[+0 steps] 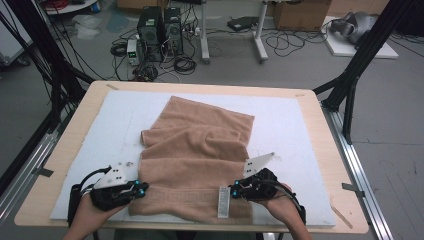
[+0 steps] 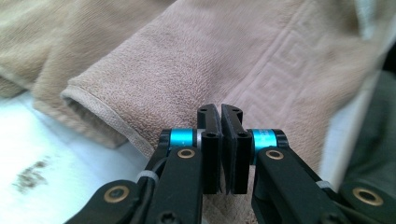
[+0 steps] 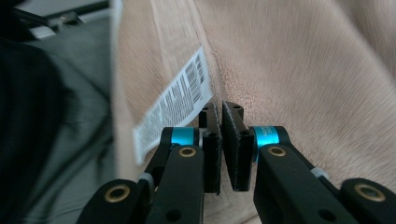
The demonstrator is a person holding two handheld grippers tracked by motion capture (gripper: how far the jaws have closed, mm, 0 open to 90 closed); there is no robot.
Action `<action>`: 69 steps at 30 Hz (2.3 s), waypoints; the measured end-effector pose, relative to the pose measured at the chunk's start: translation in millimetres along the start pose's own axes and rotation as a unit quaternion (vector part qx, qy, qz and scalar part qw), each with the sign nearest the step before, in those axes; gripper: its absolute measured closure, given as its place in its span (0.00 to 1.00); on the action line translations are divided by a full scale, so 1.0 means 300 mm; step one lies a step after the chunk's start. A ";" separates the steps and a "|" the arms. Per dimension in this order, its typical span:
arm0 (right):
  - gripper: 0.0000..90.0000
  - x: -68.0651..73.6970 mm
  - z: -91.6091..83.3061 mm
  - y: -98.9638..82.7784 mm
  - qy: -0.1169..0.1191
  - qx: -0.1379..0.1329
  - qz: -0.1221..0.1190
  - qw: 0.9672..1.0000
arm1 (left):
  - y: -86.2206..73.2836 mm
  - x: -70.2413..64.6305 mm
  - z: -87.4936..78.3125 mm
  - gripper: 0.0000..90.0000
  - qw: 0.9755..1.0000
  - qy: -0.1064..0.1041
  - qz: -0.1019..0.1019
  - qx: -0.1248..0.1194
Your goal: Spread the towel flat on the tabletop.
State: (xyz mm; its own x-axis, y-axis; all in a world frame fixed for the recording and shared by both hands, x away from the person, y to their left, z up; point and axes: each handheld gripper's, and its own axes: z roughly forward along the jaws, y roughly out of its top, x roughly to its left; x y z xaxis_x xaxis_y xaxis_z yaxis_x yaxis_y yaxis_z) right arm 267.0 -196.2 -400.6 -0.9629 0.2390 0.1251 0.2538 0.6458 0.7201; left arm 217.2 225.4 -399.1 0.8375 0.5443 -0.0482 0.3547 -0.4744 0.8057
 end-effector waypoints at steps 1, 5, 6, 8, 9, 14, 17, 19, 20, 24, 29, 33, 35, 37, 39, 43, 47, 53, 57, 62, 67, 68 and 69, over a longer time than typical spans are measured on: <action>0.92 0.011 -0.019 0.010 0.003 -0.011 -0.005 1.000 | 0.005 -0.008 -0.014 0.90 1.000 -0.001 -0.001 -0.009; 0.83 -0.002 -0.065 0.048 -0.023 -0.025 -0.009 0.999 | 0.035 0.014 -0.013 0.76 1.000 0.011 0.007 -0.003; 0.81 -0.016 -0.059 0.052 -0.036 -0.018 -0.005 0.999 | 0.039 0.028 0.002 0.75 1.000 0.014 0.007 0.002; 0.77 -0.052 -0.034 0.049 -0.041 -0.009 0.002 0.999 | 0.036 0.060 0.042 0.72 1.000 0.018 0.001 0.010; 0.75 -0.071 -0.016 0.044 -0.047 -0.003 0.004 0.999 | 0.031 0.076 0.065 0.71 1.000 0.019 -0.003 0.014; 0.72 -0.141 0.073 0.002 -0.042 0.034 0.033 0.998 | -0.001 0.120 0.164 0.70 0.998 0.015 -0.010 0.065; 0.73 -0.153 0.111 -0.022 -0.039 0.055 0.037 0.997 | -0.019 0.123 0.189 0.72 0.997 0.011 -0.013 0.070; 0.78 -0.152 0.112 -0.029 -0.042 0.042 0.039 0.997 | -0.024 0.118 0.188 0.72 0.998 0.015 -0.014 0.065; 0.81 -0.149 0.112 -0.031 -0.043 0.042 0.043 0.997 | -0.027 0.113 0.187 0.72 0.998 0.017 -0.010 0.062; 0.93 -0.145 0.117 -0.034 -0.033 0.036 0.034 0.998 | -0.031 0.104 0.183 0.91 0.998 0.006 -0.009 0.059; 0.95 -0.131 0.115 -0.037 -0.011 0.036 0.041 0.998 | -0.035 0.093 0.166 0.95 0.998 0.000 -0.011 0.057; 0.95 -0.096 0.113 -0.035 0.005 0.035 0.029 0.999 | -0.040 0.063 0.127 0.95 0.999 -0.007 -0.003 0.051; 0.95 -0.076 0.104 -0.032 0.006 0.030 0.022 0.999 | -0.039 0.048 0.100 0.95 0.999 -0.010 -0.002 0.042; 0.95 -0.056 0.096 -0.025 0.010 0.022 0.016 1.000 | -0.034 0.036 0.075 0.95 0.999 -0.014 -0.001 0.036; 0.95 -0.034 0.085 -0.015 0.013 0.020 0.007 1.000 | -0.027 0.020 0.050 0.95 0.999 -0.021 0.002 0.030; 0.94 0.012 0.043 0.004 0.029 -0.007 -0.008 1.000 | -0.004 -0.016 -0.003 0.93 0.999 -0.049 0.008 0.010; 0.85 0.009 -0.005 0.021 0.028 -0.040 0.000 0.999 | 0.029 -0.013 -0.023 0.74 0.999 -0.042 0.006 -0.007; 0.78 -0.075 0.026 0.012 -0.016 -0.008 0.023 1.000 | 0.030 0.067 0.069 0.67 1.000 -0.009 -0.004 0.012; 0.74 -0.130 0.072 -0.021 -0.043 0.021 0.048 0.998 | 0.014 0.114 0.152 0.65 0.999 0.017 -0.014 0.042; 0.81 -0.147 0.101 -0.054 -0.049 0.022 0.057 0.997 | -0.014 0.125 0.202 0.73 0.998 0.022 -0.015 0.061; 0.98 -0.127 0.102 -0.052 -0.033 0.024 0.045 0.998 | -0.022 0.110 0.185 0.93 0.998 0.012 -0.011 0.060; 0.98 -0.120 0.102 -0.050 -0.027 0.026 0.041 0.998 | -0.024 0.103 0.178 0.93 0.998 0.011 -0.006 0.059; 0.99 -0.112 0.102 -0.050 -0.020 0.027 0.036 0.999 | -0.027 0.096 0.170 0.93 0.998 0.010 -0.003 0.056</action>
State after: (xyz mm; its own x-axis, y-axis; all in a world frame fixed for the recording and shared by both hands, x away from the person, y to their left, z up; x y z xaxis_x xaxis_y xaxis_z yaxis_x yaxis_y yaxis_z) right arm 298.3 -191.6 -436.4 -0.9380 0.3140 0.1468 0.3274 0.6633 0.6730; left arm 259.6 209.7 -436.9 0.8274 0.5601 -0.0411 0.4051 -0.5447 0.7343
